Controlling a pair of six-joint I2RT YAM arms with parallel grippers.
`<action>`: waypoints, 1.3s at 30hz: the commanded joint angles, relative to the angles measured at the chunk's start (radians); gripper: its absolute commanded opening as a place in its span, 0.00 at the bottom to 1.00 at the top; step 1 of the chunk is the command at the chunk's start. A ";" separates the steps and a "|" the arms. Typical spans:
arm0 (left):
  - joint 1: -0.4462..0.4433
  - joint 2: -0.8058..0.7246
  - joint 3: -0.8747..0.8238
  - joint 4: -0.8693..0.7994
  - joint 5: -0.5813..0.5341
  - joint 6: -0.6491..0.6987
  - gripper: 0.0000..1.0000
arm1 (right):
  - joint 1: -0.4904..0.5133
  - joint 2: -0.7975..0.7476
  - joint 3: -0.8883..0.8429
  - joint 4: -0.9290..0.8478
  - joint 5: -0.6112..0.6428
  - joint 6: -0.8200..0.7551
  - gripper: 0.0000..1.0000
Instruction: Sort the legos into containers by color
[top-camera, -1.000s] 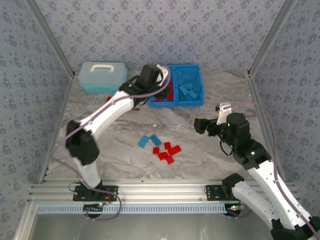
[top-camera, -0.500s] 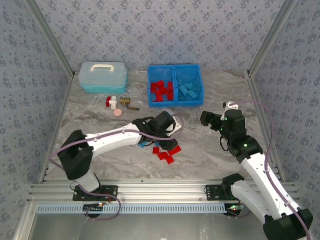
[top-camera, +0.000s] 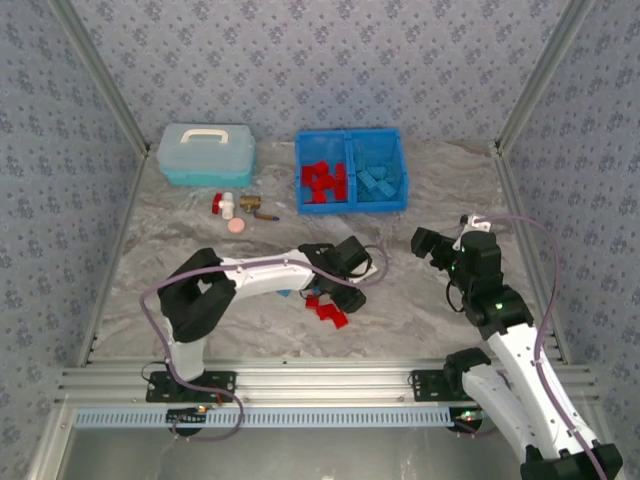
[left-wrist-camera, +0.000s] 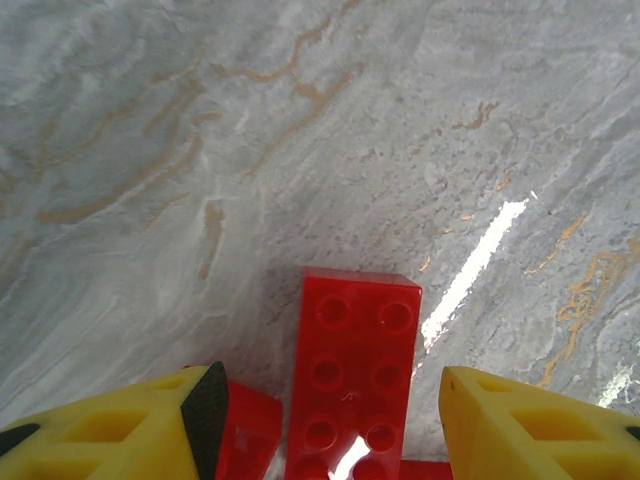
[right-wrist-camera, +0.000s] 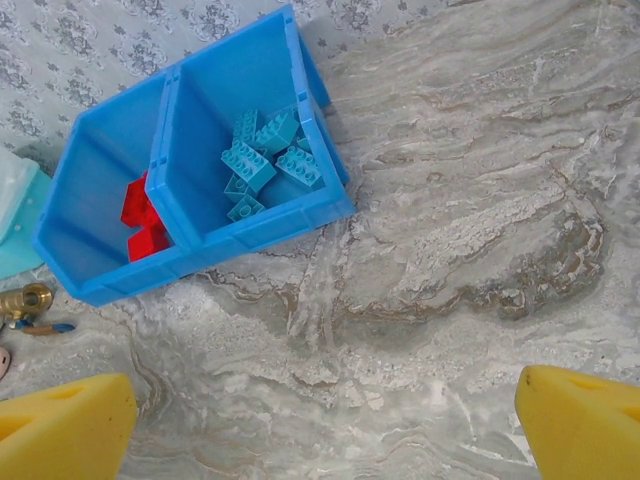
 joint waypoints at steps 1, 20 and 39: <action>-0.023 0.025 0.036 -0.007 -0.029 0.019 0.60 | -0.010 -0.007 -0.009 -0.009 -0.014 0.027 1.00; -0.048 -0.095 -0.029 0.102 -0.088 -0.005 0.29 | -0.025 -0.011 -0.003 -0.009 -0.039 0.050 1.00; 0.417 0.339 0.825 0.043 -0.284 -0.078 0.28 | -0.021 -0.058 -0.015 -0.053 -0.102 0.155 1.00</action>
